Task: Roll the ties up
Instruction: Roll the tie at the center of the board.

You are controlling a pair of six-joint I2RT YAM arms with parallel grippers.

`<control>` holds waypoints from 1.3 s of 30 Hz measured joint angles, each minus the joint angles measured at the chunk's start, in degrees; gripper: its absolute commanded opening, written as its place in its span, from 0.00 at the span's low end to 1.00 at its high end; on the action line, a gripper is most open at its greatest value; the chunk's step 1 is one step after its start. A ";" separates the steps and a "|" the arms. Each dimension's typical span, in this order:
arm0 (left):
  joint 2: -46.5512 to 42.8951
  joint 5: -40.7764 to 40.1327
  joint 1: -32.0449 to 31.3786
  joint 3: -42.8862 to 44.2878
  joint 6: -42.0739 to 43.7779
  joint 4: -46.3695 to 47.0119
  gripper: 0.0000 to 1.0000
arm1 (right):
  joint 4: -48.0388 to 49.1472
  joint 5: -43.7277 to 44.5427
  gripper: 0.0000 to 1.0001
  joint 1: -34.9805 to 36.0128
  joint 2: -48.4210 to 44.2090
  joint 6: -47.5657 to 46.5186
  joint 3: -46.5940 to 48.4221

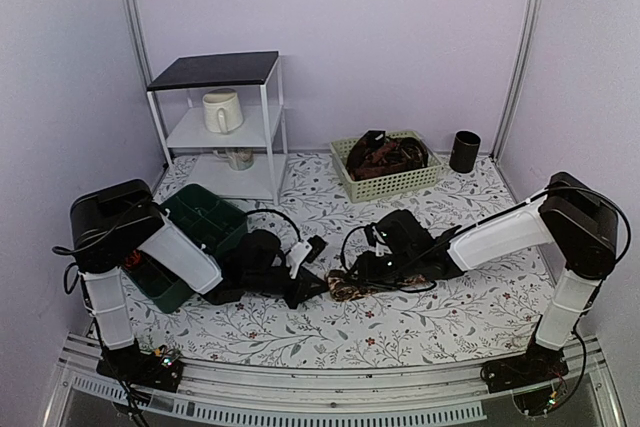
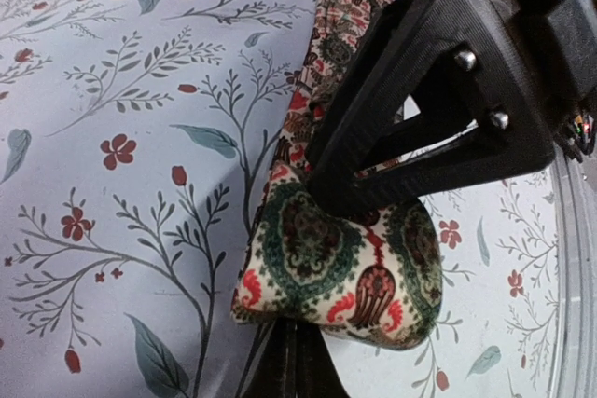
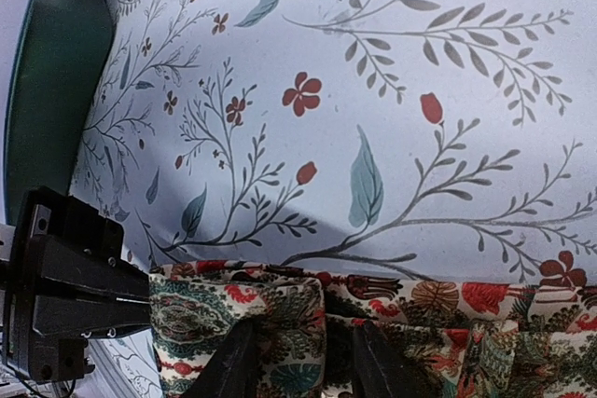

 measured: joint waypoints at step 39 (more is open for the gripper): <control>1.03 2.75 -1.79 8.57 -0.07 -1.92 0.00 | -0.76 2.93 0.18 -1.42 -3.10 -0.35 -4.24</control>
